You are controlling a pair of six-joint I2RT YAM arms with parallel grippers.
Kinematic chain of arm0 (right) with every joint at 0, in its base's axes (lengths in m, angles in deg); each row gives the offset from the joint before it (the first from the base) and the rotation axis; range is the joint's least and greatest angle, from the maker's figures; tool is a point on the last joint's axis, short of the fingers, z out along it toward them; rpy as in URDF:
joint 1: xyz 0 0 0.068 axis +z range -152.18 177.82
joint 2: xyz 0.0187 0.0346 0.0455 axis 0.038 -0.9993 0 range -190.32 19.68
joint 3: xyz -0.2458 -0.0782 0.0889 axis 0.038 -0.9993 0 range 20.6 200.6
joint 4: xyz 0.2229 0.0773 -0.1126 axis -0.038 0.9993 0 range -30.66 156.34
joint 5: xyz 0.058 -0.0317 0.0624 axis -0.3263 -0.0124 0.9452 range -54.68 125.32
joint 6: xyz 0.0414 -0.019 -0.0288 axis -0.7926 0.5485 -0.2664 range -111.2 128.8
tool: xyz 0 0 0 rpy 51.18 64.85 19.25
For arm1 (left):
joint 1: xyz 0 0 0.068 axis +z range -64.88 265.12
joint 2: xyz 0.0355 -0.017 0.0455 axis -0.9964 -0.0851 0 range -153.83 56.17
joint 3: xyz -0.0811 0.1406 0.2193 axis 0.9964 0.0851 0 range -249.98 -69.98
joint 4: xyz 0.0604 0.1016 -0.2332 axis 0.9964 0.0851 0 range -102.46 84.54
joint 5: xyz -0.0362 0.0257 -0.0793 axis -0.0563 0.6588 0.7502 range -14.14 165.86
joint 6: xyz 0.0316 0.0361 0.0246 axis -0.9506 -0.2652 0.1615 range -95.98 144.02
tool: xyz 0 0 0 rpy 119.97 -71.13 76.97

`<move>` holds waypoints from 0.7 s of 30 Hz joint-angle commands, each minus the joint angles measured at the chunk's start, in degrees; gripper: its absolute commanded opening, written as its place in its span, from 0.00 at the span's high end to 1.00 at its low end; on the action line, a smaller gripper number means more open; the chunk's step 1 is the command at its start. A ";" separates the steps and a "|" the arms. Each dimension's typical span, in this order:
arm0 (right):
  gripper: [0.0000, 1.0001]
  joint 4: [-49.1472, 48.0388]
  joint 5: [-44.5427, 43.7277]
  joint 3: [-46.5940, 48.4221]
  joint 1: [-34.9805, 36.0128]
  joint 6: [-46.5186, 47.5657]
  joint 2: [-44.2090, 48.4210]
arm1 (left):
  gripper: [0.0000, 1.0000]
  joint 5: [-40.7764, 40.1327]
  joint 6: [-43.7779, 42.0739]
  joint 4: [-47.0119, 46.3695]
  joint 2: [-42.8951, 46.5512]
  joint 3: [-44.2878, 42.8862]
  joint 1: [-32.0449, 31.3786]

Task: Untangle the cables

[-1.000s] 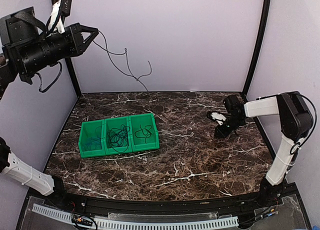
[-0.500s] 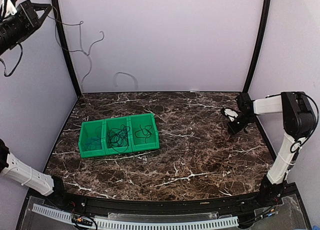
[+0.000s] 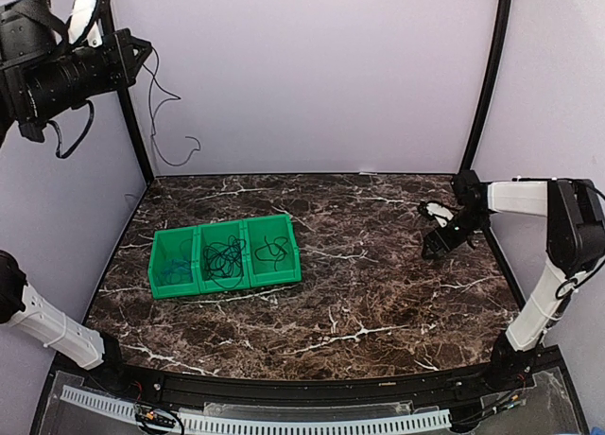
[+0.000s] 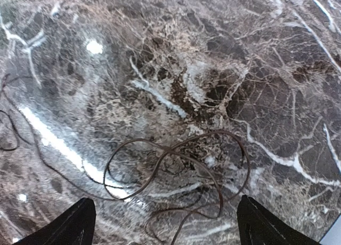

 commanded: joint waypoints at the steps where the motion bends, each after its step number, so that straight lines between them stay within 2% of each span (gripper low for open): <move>1: 0.02 6.35 4.78 3.87 0.07 0.82 5.88 | 1.00 -0.62 3.24 3.72 1.08 0.22 0.07; 5: 0.01 8.63 5.05 5.62 0.08 -0.48 8.40 | 1.00 0.81 2.70 2.87 0.45 0.51 0.08; 8: 0.01 6.74 5.87 4.70 0.27 -2.17 10.64 | 1.00 2.18 1.29 0.70 -0.30 1.58 0.09; 13: 0.02 3.63 8.04 0.56 2.33 -0.92 14.99 | 1.00 5.22 2.13 -4.00 -1.54 9.05 0.09; 17: 0.01 4.43 6.34 0.28 3.07 -0.21 15.97 | 1.00 9.00 3.82 -7.04 -3.19 14.46 0.08; 21: 0.01 3.13 9.23 -0.87 3.15 0.50 17.87 | 1.00 11.09 3.78 -8.15 -5.56 14.65 0.09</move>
